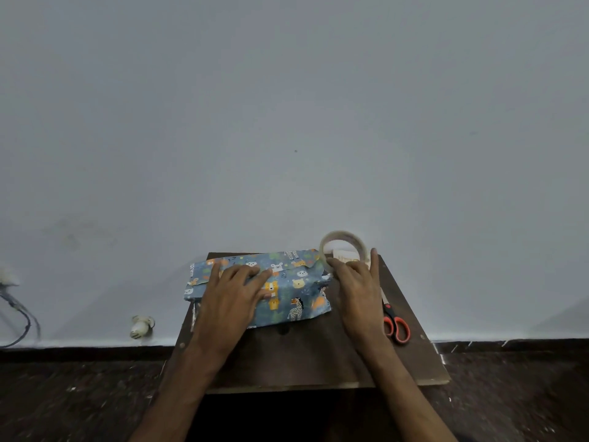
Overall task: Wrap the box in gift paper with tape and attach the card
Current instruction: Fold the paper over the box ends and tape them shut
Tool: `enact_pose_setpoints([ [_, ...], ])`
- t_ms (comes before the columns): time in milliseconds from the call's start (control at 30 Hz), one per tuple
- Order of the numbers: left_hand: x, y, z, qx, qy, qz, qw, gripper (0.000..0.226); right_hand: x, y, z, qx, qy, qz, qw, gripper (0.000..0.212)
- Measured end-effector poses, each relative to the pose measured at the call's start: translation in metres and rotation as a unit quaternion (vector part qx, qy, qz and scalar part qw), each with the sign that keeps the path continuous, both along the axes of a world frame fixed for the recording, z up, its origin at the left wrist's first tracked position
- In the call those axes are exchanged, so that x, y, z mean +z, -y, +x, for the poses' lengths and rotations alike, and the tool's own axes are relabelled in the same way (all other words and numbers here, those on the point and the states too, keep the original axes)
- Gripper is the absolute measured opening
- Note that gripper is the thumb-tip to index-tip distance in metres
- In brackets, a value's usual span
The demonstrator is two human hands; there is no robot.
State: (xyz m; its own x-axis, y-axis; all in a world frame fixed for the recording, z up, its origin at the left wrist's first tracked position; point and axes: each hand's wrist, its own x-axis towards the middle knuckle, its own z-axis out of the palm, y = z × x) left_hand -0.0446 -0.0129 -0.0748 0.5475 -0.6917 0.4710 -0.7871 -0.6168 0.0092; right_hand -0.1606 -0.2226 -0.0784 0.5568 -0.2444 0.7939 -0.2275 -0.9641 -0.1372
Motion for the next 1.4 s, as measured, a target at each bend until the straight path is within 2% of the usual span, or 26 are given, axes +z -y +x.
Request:
enact_pose_setpoints([
  [67, 0.001, -0.001, -0.002, 0.005, 0.002, -0.020, 1.000, 0.031, 0.006, -0.011, 0.000, 0.016, 0.016, 0.001, 1.000, 0.050],
  [133, 0.000, -0.001, -0.007, 0.005, -0.018, -0.036, 0.999, 0.032, 0.015, -0.019, 0.003, 0.038, 0.027, 0.020, 0.999, 0.060],
  [200, -0.005, -0.001, -0.007, 0.004, -0.045, -0.052, 0.998, 0.044, 0.019, -0.026, 0.007, 0.091, 0.038, 0.008, 0.995, 0.052],
  [300, -0.001, -0.004, -0.010, -0.011, -0.122, -0.116, 0.986, 0.057, 0.012, -0.039, 0.013, 0.184, -0.022, -0.026, 0.982, 0.036],
  [400, 0.007, -0.006, -0.017, -0.002, -0.245, -0.222, 0.944, 0.043, 0.005, -0.039, 0.016, 0.207, -0.062, 0.002, 0.976, 0.032],
  [467, 0.008, -0.007, -0.019, -0.002, -0.290, -0.261, 0.921, 0.046, 0.007, -0.038, 0.015, 0.204, -0.053, -0.018, 0.977, 0.031],
  [567, 0.010, -0.007, -0.019, -0.010, -0.299, -0.346, 0.889, 0.056, 0.011, -0.045, 0.011, 0.224, -0.023, -0.074, 0.972, 0.027],
  [633, 0.014, -0.005, -0.020, -0.013, -0.303, -0.397, 0.866, 0.051, 0.013, -0.052, 0.009, 0.239, -0.006, -0.114, 0.964, 0.029],
  [733, 0.025, -0.003, -0.024, -0.052, -0.373, -0.478, 0.793, 0.031, 0.017, -0.065, 0.003, 0.272, 0.001, -0.172, 0.947, 0.022],
  [800, 0.032, -0.004, -0.027, -0.066, -0.412, -0.522, 0.743, 0.021, 0.023, -0.074, -0.003, 0.300, 0.006, -0.178, 0.937, 0.020],
  [867, 0.036, -0.005, -0.030, -0.059, -0.430, -0.548, 0.715, 0.025, 0.033, -0.080, -0.010, 0.318, 0.046, -0.108, 0.941, 0.019],
  [933, 0.038, -0.006, -0.034, -0.053, -0.445, -0.562, 0.695, 0.026, 0.044, -0.081, -0.014, 0.301, 0.114, 0.035, 0.946, 0.024],
  [1000, 0.038, -0.005, -0.036, -0.057, -0.448, -0.557, 0.697, 0.026, 0.053, -0.078, -0.015, 0.273, 0.143, 0.181, 0.934, 0.028],
  [1067, 0.038, -0.003, -0.038, -0.061, -0.450, -0.553, 0.698, 0.025, 0.056, -0.077, -0.013, 0.275, 0.116, 0.268, 0.916, 0.027],
  [1167, 0.037, -0.001, -0.040, -0.061, -0.449, -0.548, 0.703, 0.024, 0.054, -0.078, -0.010, 0.290, 0.080, 0.312, 0.901, 0.020],
  [1300, 0.034, -0.002, -0.038, -0.066, -0.434, -0.532, 0.724, 0.024, 0.053, -0.079, -0.010, 0.284, 0.077, 0.348, 0.890, 0.005],
  [1400, 0.033, -0.003, -0.038, -0.079, -0.437, -0.519, 0.730, 0.024, 0.053, -0.075, -0.011, 0.276, 0.062, 0.385, 0.879, 0.004],
])
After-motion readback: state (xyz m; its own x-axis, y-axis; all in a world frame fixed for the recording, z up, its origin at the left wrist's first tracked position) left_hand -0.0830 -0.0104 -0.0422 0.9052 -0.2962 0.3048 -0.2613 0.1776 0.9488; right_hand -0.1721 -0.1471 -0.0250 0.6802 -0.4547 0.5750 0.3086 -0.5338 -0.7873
